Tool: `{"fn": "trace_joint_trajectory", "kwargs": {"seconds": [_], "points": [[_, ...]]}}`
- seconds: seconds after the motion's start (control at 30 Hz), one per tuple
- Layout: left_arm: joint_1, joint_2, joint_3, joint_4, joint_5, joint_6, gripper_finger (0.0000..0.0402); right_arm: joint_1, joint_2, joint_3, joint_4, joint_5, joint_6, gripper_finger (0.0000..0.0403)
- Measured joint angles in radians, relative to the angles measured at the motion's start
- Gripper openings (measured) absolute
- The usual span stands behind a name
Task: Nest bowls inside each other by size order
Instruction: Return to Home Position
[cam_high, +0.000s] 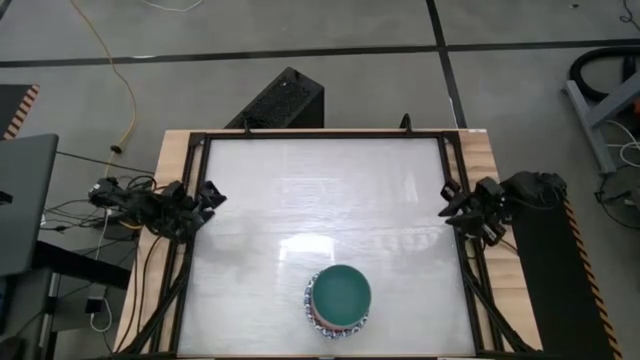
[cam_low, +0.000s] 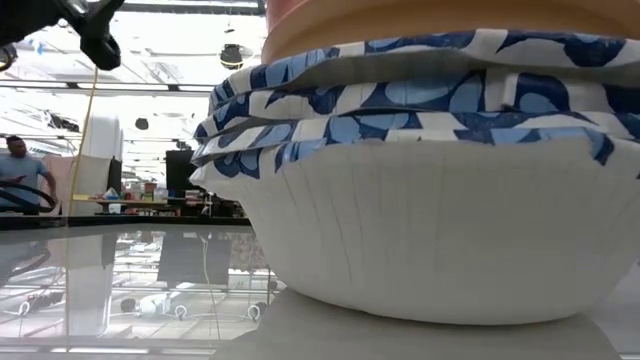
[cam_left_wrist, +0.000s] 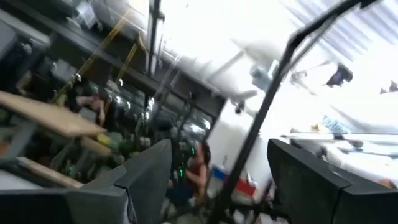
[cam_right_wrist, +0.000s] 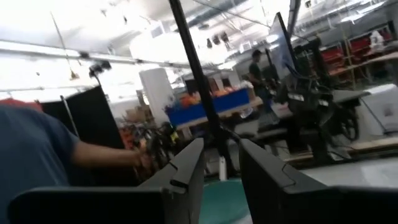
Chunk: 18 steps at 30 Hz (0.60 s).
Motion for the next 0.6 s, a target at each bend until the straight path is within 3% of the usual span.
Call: {"fn": "trace_joint_trajectory", "kwargs": {"seconds": [0.13, 0.23, 0.4, 0.6], "points": [[0.001, 0.006, 0.002, 0.008, 0.015, 0.047, 0.0255, -0.026, 0.0, 0.009, -0.124, -0.004, -0.042, 0.0121], [0.001, 0.002, -0.003, -0.097, -0.028, -0.022, 0.0255, -0.051, 0.0, 0.001, -0.197, 0.005, -0.054, 0.0121], [0.001, 0.005, -0.012, -0.233, -0.055, -0.105, 0.0255, -0.083, 0.0, -0.076, -0.208, -0.03, -0.055, 0.0121], [0.001, 0.005, -0.012, -0.25, -0.011, 0.007, 0.0255, -0.087, 0.0, -0.204, -0.113, -0.034, -0.063, 0.0121]]}}
